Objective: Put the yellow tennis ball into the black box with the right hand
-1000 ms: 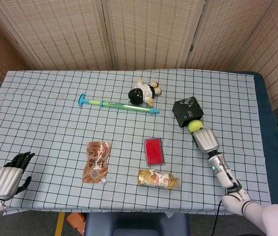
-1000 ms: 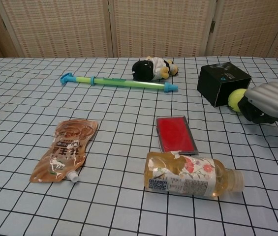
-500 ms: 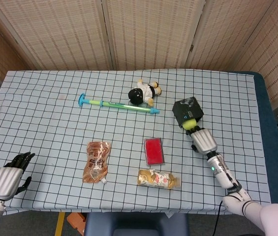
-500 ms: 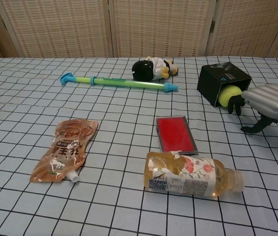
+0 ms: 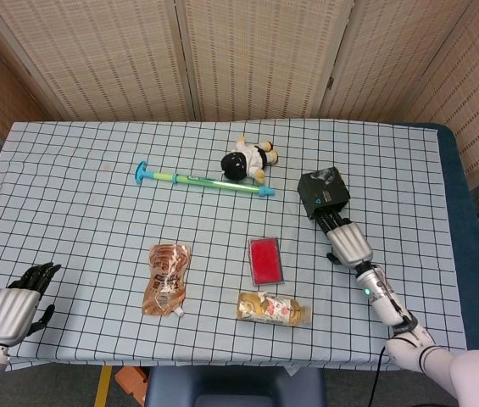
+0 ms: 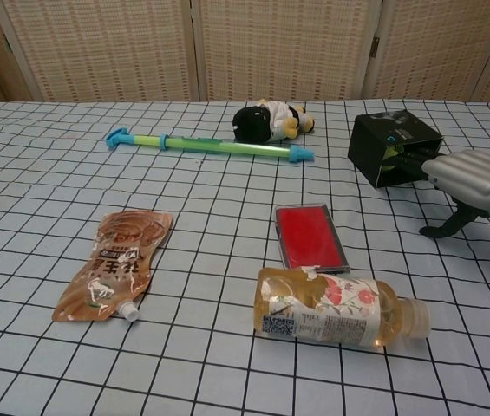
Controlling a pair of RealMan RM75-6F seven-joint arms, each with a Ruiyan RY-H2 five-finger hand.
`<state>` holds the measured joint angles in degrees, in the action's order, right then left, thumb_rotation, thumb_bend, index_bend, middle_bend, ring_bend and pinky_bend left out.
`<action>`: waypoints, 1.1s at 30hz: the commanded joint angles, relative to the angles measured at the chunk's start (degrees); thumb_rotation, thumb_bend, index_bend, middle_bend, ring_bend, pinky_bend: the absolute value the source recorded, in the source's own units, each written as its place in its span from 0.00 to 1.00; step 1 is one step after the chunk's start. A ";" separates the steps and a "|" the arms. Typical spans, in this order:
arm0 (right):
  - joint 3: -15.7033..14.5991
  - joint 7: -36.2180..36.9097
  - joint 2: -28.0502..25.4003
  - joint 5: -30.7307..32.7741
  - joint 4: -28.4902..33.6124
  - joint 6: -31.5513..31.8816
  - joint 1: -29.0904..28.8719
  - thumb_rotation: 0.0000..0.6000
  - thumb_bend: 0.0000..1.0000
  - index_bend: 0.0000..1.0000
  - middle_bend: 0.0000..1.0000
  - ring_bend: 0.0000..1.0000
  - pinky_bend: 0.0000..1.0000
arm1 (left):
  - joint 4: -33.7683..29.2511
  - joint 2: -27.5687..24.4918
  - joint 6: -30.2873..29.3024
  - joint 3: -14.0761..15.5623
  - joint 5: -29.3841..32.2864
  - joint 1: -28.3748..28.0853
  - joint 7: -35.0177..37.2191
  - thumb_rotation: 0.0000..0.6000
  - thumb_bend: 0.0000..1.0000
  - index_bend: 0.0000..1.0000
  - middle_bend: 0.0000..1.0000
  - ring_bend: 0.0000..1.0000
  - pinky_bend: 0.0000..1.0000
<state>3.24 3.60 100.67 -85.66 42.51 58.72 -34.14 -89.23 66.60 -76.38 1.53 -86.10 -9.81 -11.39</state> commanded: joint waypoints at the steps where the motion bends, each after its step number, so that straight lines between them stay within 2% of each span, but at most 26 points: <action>1: 0.04 -0.03 -0.29 0.16 0.43 -0.15 0.03 1.00 0.10 0.00 0.03 0.00 0.33 | 0.01 0.00 0.00 -0.02 0.05 0.00 0.04 1.00 0.41 0.11 0.10 0.11 0.41; 4: 0.65 -0.67 -1.09 0.93 2.41 0.18 0.36 1.00 0.10 0.00 0.03 0.00 0.33 | 0.04 0.00 0.07 -0.03 0.16 0.00 0.07 1.00 0.41 0.11 0.10 0.11 0.41; 7: 1.30 -2.64 -1.89 0.98 4.61 3.34 1.30 1.00 0.10 0.03 0.03 0.00 0.33 | 0.04 0.00 0.15 -0.03 0.22 -0.03 0.01 1.00 0.41 0.11 0.10 0.11 0.41; 9: 2.02 -4.85 -2.43 1.42 6.46 5.93 2.32 1.00 0.10 0.09 0.06 0.00 0.33 | -0.01 -0.01 0.18 -0.02 0.21 -0.04 -0.04 1.00 0.41 0.11 0.10 0.11 0.41; 11: 2.57 -7.17 -3.25 1.91 8.80 8.05 3.34 1.00 0.11 0.22 0.15 0.04 0.36 | -0.05 -0.02 0.13 -0.01 0.19 -0.02 -0.04 1.00 0.41 0.11 0.10 0.11 0.41; 14: 3.40 -11.20 -5.50 3.05 14.36 11.34 5.44 1.00 0.12 0.30 0.25 0.09 0.41 | -0.07 -0.05 0.04 0.01 0.11 0.00 0.01 1.00 0.41 0.11 0.10 0.11 0.41; 16: 3.79 -14.61 -7.56 4.02 18.93 13.49 7.15 1.00 0.12 0.42 0.30 0.15 0.45 | -0.12 -0.09 0.01 0.04 0.09 0.03 0.09 1.00 0.41 0.11 0.10 0.11 0.41; 18: 4.21 -18.46 -9.70 5.42 23.70 15.66 9.09 1.00 0.12 0.45 0.32 0.18 0.46 | -0.14 -0.10 -0.04 0.02 0.11 0.05 0.06 1.00 0.41 0.11 0.10 0.11 0.41; 21: 4.37 -22.77 -12.88 7.02 30.30 18.96 12.06 1.00 0.12 0.42 0.32 0.18 0.46 | -0.23 -0.16 -0.11 0.07 0.03 0.09 0.09 1.00 0.41 0.11 0.10 0.11 0.41; 24: 3.88 -23.80 -15.81 6.30 34.96 22.98 14.77 1.00 0.12 0.28 0.30 0.14 0.42 | -0.36 -0.25 -0.42 0.07 -0.11 0.21 0.05 1.00 0.41 0.11 0.11 0.11 0.41; 27: 2.60 -22.50 -17.68 3.81 36.20 26.75 17.08 1.00 0.12 0.18 0.21 0.06 0.29 | -0.47 -0.39 -0.83 0.04 -0.25 0.35 0.27 1.00 0.41 0.11 0.11 0.11 0.41; 29: 1.48 -20.98 -18.83 2.47 36.26 27.69 18.16 1.00 0.11 0.15 0.16 0.02 0.10 | -0.46 -0.44 -1.00 -0.03 -0.20 0.43 0.29 1.00 0.41 0.11 0.11 0.11 0.41; 31: 0.32 -19.99 -20.09 2.17 36.79 27.80 19.44 1.00 0.10 0.14 0.13 0.00 0.04 | -0.55 -0.49 -1.01 -0.08 0.04 0.52 0.24 1.00 0.41 0.11 0.11 0.11 0.41; 33: -0.37 -20.32 -21.15 2.45 37.59 27.66 20.46 1.00 0.09 0.12 0.11 0.00 0.02 | -0.75 -0.56 -0.99 -0.09 0.15 0.55 0.19 1.00 0.41 0.11 0.11 0.11 0.41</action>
<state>3.33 -16.56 80.06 -83.16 79.56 86.26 -14.23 -89.98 66.05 -77.38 1.43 -85.96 -9.27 -11.20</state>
